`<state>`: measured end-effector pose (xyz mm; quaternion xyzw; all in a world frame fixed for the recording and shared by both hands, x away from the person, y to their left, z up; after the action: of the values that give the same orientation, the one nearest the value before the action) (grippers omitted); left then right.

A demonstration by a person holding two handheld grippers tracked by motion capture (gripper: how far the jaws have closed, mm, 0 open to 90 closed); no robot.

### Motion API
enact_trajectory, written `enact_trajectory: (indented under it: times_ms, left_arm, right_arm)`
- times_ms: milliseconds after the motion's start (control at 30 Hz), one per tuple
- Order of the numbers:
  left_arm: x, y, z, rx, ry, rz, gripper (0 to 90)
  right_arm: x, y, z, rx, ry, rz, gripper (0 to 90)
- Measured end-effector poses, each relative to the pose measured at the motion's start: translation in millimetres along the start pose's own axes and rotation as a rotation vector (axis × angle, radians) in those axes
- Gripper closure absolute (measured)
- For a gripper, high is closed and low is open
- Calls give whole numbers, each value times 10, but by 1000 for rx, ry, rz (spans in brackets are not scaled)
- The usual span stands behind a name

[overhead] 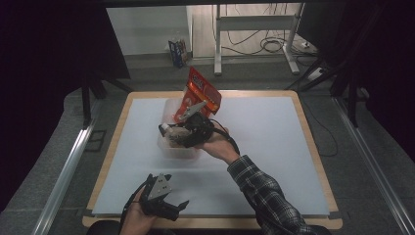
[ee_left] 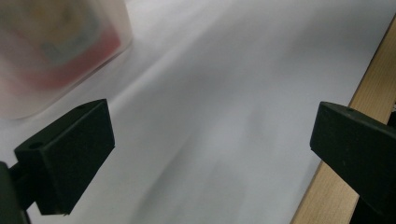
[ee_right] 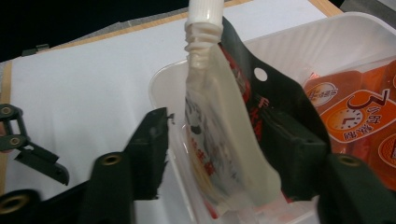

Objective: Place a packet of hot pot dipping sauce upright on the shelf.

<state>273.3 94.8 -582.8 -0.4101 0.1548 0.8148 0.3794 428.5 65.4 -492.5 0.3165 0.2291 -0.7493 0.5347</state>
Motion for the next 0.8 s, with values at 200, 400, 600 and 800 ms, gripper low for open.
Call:
enact_trajectory:
  times_ms: [200,400,600,800]
  left_arm:
    - [-3,3,-1,-1,3,-2,0]
    - [-5,5,-3,0,5,-2,0]
    - [-2,16,-12,4,2,-4,0]
    - [-1,20,-15,4,0,-6,0]
  right_arm:
    - [8,-41,58,17,6,21,274]
    - [28,-59,123,23,13,16,198]
    - [68,-67,172,34,18,17,133]
    - [113,-61,222,44,31,14,77]
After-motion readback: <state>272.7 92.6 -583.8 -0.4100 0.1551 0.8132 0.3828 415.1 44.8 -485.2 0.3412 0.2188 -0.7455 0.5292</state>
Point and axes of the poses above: each handheld gripper's, and its own axes: z roughly backward along the jaws, x roughly out of its underside, y roughly to its right, the point moved 10 cm from there along -z, roughly forward along the jaws, and after that the axes turned 1 degree about -x, right-handed, at the moved point
